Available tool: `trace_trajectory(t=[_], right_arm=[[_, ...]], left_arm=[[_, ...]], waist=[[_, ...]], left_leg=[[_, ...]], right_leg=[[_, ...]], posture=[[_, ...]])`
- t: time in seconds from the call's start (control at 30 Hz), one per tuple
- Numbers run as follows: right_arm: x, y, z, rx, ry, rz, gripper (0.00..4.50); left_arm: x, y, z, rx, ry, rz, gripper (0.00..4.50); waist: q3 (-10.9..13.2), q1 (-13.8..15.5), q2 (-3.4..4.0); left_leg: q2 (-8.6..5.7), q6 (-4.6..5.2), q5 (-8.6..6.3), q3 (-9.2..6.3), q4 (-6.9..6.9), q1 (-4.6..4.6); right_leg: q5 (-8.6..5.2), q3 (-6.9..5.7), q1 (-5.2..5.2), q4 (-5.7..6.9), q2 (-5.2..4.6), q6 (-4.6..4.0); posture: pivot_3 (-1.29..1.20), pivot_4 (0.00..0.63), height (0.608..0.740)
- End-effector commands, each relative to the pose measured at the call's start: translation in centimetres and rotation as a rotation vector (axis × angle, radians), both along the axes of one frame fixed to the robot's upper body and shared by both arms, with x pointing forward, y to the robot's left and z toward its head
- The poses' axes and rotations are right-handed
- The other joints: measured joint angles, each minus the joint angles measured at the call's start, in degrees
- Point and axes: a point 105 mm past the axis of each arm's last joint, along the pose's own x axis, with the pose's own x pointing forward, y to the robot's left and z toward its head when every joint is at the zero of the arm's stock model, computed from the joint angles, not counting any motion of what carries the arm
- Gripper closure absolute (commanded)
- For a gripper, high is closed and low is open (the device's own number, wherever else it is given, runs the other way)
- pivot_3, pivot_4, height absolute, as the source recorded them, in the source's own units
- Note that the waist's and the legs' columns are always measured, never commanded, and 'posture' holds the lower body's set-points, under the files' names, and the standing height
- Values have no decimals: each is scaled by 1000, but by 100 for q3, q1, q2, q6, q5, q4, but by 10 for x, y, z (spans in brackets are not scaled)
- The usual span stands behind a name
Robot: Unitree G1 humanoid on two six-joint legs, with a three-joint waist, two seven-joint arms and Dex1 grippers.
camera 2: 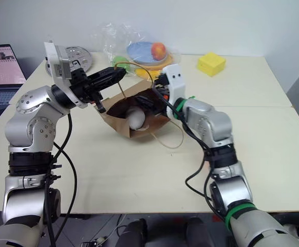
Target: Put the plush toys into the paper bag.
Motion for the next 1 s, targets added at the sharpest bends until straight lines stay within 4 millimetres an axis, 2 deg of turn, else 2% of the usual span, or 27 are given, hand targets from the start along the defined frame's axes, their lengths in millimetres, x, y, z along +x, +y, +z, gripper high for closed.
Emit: trace_trajectory(t=[0.03,0.1,0.13,0.2,0.27,0.33,0.4,0.5,0.7,0.77,0.87,1.0], right_arm=[[-22,-50,9,-37,-59,-79,52],[-33,-93,-17,-198,-50,-210,52],[-40,-108,-28,-256,-34,-253,52],[-51,-128,-45,-353,-17,-323,52],[-65,-152,-70,-451,35,-423,52],[-77,-165,-85,-480,76,-503,52],[-88,-168,-95,-509,81,-555,52],[-100,-160,-109,-445,152,-596,52],[-107,-153,-128,-476,193,-605,52],[-109,-151,-133,-402,247,-621,52],[-108,-156,-132,-395,244,-623,615],[-101,-157,-121,-399,188,-601,1994]], left_arm=[[-6,5,13,3,-59,4,4500],[-6,6,12,1,-56,2,4500],[-6,7,12,1,-55,1,4500],[-6,7,11,1,-55,-2,4500],[-6,7,11,1,-55,-4,4500],[-6,7,11,3,-55,-6,4500],[-6,7,10,5,-53,-8,4500],[-5,9,9,13,-52,2,4500],[-5,8,9,12,-55,0,4500],[-4,8,9,14,-56,5,4500],[-4,8,9,17,-56,12,4500],[-4,9,8,19,-57,19,4500]], waist=[[0,72,-1],[0,137,-1],[-1,153,-2],[-1,160,-2],[-1,128,-1],[-1,94,-2],[-1,68,-1],[-2,64,-3],[-2,93,-4],[-5,99,-8],[-4,100,-7],[-4,100,-7]], left_leg=[[0,0,0,-1,2,-2],[-1,0,0,2,2,-6],[-3,0,0,1,2,-7],[-2,1,-1,2,1,-7],[-2,1,-1,6,3,-6],[-2,1,-1,7,5,-5],[-2,1,-1,9,10,-5],[-1,1,0,4,21,-2],[-2,0,0,5,40,-2],[-2,0,0,4,42,-2],[-2,0,0,0,39,-2],[-2,1,0,1,40,-3]], right_leg=[[0,-2,1,-4,-1,0],[0,0,1,-10,-2,1],[-1,-2,2,-17,-4,1],[-1,-1,3,-22,-3,1],[-1,2,3,-22,-3,1],[-1,5,4,-21,-2,1],[-1,8,4,-18,-2,1],[-1,8,8,-5,1,2],[-1,8,18,-4,0,2],[-1,8,19,-5,0,2],[-1,5,19,-4,0,2],[-1,5,19,-5,0,2]], posture=[[0,150,740],[0,150,740],[0,150,740],[0,150,740],[0,150,740],[0,150,740],[0,150,740],[0,150,740],[0,150,740],[0,150,740],[0,150,740],[0,150,740]])
